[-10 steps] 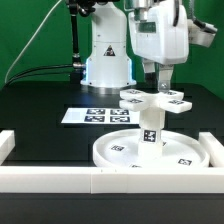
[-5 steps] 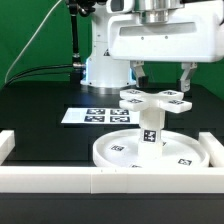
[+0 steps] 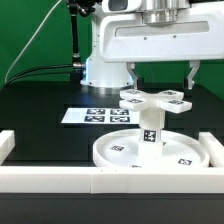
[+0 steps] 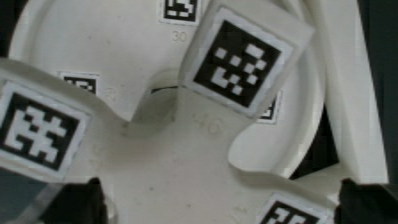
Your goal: Assemble round table
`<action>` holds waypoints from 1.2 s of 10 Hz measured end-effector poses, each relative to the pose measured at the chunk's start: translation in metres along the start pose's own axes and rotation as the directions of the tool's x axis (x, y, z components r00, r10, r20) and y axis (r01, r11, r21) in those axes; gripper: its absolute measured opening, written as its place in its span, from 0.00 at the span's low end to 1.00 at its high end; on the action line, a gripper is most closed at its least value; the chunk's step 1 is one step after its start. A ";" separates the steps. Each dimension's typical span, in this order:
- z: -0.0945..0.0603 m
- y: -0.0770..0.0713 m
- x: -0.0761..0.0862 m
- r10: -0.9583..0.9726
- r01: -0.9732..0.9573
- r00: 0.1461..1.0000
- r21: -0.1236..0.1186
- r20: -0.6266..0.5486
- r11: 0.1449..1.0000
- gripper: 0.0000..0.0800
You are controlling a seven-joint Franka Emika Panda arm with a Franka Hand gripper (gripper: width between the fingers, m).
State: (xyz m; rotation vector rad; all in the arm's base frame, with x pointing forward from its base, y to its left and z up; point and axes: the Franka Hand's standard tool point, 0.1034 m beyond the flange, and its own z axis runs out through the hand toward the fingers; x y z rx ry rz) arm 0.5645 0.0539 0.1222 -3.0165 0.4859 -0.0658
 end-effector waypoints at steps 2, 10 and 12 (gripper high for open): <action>0.000 0.002 0.001 -0.257 0.257 0.967 -0.017 0.001 0.966 0.81; -0.001 0.009 0.010 -0.814 0.816 0.578 -0.065 0.056 0.575 0.81; 0.002 0.012 0.010 -0.911 0.915 0.403 -0.062 0.093 0.398 0.81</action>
Offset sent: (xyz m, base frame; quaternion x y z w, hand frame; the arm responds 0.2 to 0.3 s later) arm 0.0129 0.0120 0.0042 -0.0137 -0.0592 -0.3655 0.9288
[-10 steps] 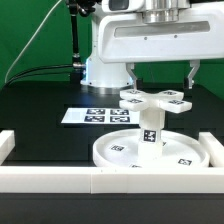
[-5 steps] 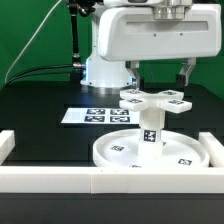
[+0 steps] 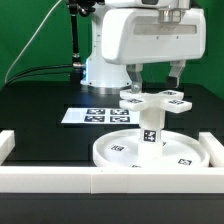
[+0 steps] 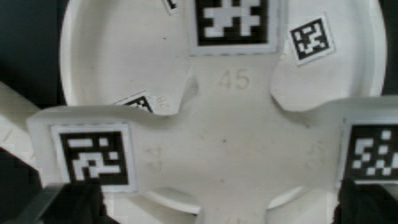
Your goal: Assemble round table
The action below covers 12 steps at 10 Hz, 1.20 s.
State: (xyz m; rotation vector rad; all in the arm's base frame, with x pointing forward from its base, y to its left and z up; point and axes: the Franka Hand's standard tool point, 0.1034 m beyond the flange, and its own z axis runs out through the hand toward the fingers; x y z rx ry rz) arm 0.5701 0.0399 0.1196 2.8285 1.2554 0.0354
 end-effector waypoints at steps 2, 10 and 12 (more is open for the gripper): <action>0.000 -0.001 -0.001 -0.128 0.128 0.992 -0.003 0.010 0.992 0.81; 0.005 -0.001 -0.009 -0.566 0.568 0.822 -0.012 0.067 0.823 0.81; 0.010 -0.008 -0.011 -0.542 0.543 0.838 -0.001 0.068 0.839 0.81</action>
Offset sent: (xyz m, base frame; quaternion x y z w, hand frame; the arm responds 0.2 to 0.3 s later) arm 0.0000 0.0000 0.0000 0.0000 0.0000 -0.1938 0.9810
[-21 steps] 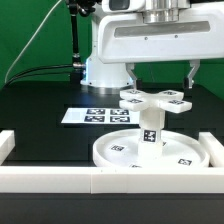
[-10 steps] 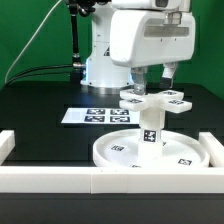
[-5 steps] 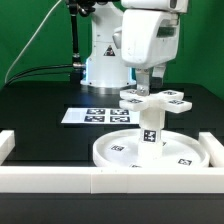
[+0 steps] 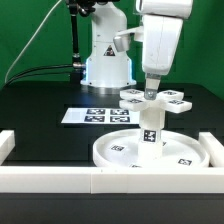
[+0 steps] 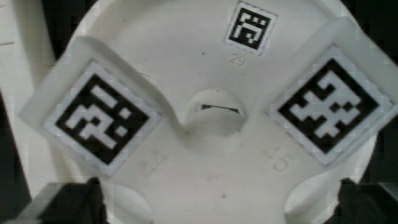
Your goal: Assemble round table
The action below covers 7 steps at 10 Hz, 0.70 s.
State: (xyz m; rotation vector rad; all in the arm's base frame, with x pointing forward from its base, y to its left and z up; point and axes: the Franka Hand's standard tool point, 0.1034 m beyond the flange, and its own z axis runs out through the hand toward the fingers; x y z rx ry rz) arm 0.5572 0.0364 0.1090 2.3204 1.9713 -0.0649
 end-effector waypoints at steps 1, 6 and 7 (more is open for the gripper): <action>0.001 -0.002 0.000 0.007 -0.007 1.000 0.002 0.000 1.000 0.81; -0.001 -0.002 0.011 0.026 -0.026 1.000 -0.003 0.000 1.000 0.81; -0.002 -0.001 0.013 0.023 -0.023 1.000 -0.006 -0.002 1.000 0.81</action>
Offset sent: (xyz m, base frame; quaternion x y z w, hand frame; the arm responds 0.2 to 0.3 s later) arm 0.0008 0.0136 -0.0010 0.0042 -0.0031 0.0050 1.0000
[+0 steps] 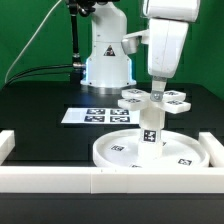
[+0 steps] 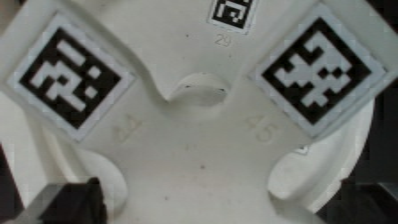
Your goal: Assemble round table
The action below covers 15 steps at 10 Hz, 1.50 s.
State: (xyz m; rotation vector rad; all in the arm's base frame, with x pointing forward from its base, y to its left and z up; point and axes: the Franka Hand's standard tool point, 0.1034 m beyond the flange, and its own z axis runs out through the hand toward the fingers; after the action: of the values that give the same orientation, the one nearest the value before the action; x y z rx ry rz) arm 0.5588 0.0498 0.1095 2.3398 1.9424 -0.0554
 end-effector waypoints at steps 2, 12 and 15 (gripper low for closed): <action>0.000 0.001 -0.001 -0.002 0.002 1.000 -0.001 0.000 1.000 0.81; 0.000 0.007 -0.012 0.042 -0.042 0.999 0.004 0.007 0.999 0.81; 0.002 0.004 -0.009 0.043 -0.043 0.999 0.010 0.008 0.999 0.81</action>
Offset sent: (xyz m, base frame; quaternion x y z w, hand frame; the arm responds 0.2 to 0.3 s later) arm 0.0010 -0.0027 -0.0033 0.0092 -0.0079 -0.0085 0.9999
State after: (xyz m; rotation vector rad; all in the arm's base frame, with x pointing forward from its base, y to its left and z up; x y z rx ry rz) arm 0.5612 0.0400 0.1082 2.3835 1.8916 -0.0708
